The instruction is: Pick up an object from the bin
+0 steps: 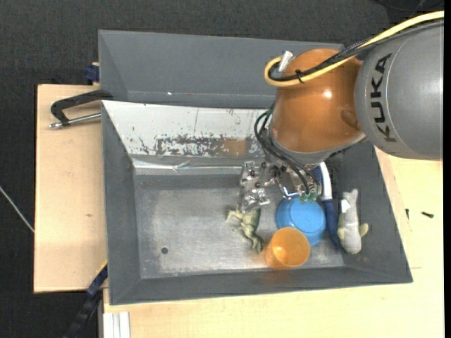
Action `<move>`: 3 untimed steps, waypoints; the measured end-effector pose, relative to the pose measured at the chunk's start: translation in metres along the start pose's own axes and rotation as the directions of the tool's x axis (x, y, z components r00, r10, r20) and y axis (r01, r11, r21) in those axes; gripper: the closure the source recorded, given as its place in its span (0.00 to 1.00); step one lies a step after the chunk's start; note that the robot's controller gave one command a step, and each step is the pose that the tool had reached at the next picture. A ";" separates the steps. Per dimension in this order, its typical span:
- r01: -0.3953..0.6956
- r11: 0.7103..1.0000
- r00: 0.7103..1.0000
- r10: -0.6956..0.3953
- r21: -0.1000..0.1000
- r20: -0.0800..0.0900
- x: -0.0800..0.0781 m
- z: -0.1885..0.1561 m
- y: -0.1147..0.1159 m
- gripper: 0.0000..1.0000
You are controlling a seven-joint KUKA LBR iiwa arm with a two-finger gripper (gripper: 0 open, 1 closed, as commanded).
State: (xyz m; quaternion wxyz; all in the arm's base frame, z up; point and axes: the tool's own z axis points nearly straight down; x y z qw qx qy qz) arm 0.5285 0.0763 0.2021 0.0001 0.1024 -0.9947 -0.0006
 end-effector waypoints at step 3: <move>0.102 0.995 0.995 -0.102 0.001 0.006 0.001 -0.017 -0.033 0.00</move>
Offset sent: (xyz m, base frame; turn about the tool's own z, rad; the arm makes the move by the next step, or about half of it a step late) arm 0.0073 -0.0539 -0.1104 0.1499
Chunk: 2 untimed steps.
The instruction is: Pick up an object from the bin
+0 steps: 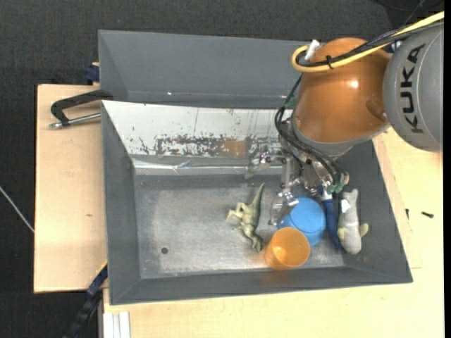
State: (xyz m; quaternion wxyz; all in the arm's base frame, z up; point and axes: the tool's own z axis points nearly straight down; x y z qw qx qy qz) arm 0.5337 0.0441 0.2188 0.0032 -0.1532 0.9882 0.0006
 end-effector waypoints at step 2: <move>0.258 0.966 0.966 -0.258 0.000 0.004 0.003 0.141 -0.019 1.00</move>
Offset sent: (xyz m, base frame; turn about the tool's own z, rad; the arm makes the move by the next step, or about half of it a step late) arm -0.0008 -0.0219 -0.1488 -0.2616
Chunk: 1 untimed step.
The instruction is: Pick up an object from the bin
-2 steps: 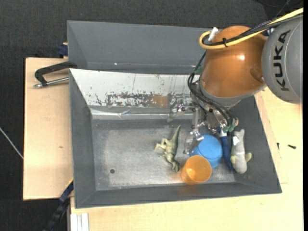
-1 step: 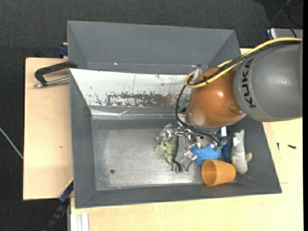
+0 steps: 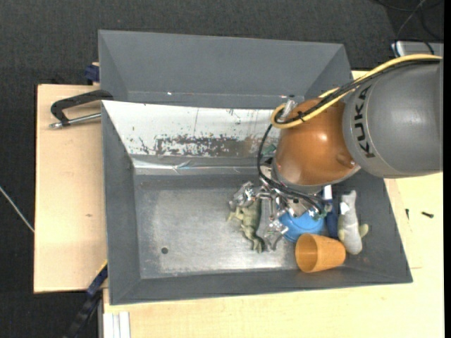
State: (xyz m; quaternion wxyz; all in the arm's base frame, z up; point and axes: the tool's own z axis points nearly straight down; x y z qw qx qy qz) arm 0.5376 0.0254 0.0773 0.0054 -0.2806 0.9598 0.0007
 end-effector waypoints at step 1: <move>-0.011 1.000 1.000 0.011 0.005 0.003 -0.019 -0.142 -0.012 1.00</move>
Offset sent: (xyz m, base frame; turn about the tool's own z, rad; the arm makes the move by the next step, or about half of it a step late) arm 0.0183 -0.0019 0.1363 0.0101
